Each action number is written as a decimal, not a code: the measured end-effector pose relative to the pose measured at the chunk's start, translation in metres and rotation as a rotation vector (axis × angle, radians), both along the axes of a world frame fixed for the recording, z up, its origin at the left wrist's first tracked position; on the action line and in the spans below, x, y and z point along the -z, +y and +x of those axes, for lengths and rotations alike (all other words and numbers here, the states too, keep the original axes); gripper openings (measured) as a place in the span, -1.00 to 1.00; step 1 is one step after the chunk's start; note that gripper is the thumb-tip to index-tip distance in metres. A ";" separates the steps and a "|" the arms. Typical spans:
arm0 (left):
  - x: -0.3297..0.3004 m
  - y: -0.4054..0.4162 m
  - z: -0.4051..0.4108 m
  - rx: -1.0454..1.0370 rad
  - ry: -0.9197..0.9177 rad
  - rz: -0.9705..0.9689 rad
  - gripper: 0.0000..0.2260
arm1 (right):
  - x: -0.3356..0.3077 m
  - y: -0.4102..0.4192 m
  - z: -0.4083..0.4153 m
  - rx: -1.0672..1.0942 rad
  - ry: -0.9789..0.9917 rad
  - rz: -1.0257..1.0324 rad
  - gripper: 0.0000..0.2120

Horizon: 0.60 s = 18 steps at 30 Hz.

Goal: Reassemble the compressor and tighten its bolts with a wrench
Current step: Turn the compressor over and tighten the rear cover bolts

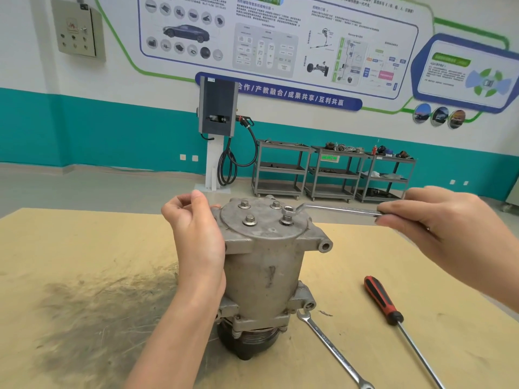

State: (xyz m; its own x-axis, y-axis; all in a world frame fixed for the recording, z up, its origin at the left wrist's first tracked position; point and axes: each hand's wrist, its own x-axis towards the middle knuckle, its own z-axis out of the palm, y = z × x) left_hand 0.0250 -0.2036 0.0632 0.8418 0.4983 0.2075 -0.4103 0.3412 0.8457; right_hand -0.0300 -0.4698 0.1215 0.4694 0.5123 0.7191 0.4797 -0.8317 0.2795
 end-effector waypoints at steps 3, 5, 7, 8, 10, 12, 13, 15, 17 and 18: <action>0.000 0.000 0.000 -0.007 0.000 -0.002 -0.89 | -0.006 -0.003 0.001 -0.063 0.038 -0.027 -0.40; 0.000 -0.001 0.001 -0.010 -0.006 -0.004 -0.88 | -0.008 -0.004 0.001 -0.072 0.061 -0.044 -0.37; 0.001 -0.001 0.001 -0.011 -0.008 -0.007 -0.88 | -0.009 -0.001 -0.001 -0.049 0.064 -0.055 -0.43; 0.001 -0.001 0.001 -0.009 -0.006 -0.008 -0.88 | -0.009 0.001 -0.003 -0.028 0.057 -0.069 -0.46; 0.001 -0.001 0.001 -0.010 -0.003 -0.010 -0.88 | -0.008 0.005 -0.012 0.018 0.021 -0.120 -0.47; 0.000 -0.001 0.001 -0.009 0.000 -0.011 -0.88 | -0.005 0.012 -0.026 0.069 0.008 -0.170 -0.47; -0.001 -0.001 0.001 -0.009 0.001 -0.010 -0.88 | -0.002 0.016 -0.033 0.083 -0.008 -0.192 -0.48; -0.001 -0.001 0.000 -0.016 0.002 -0.001 -0.88 | 0.004 0.029 -0.045 0.063 -0.050 -0.228 -0.54; -0.001 -0.001 0.000 -0.013 -0.003 -0.001 -0.88 | 0.007 0.042 -0.052 0.005 -0.119 -0.235 -0.60; -0.001 -0.001 0.000 -0.010 -0.008 -0.008 -0.88 | 0.007 0.047 -0.054 -0.038 -0.151 -0.227 -0.60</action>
State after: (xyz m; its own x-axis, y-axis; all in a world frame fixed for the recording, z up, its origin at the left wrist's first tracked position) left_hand 0.0252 -0.2048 0.0640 0.8353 0.5082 0.2099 -0.4201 0.3436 0.8399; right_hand -0.0843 -0.4228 0.1140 0.3428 0.6833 0.6446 0.4477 -0.7221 0.5274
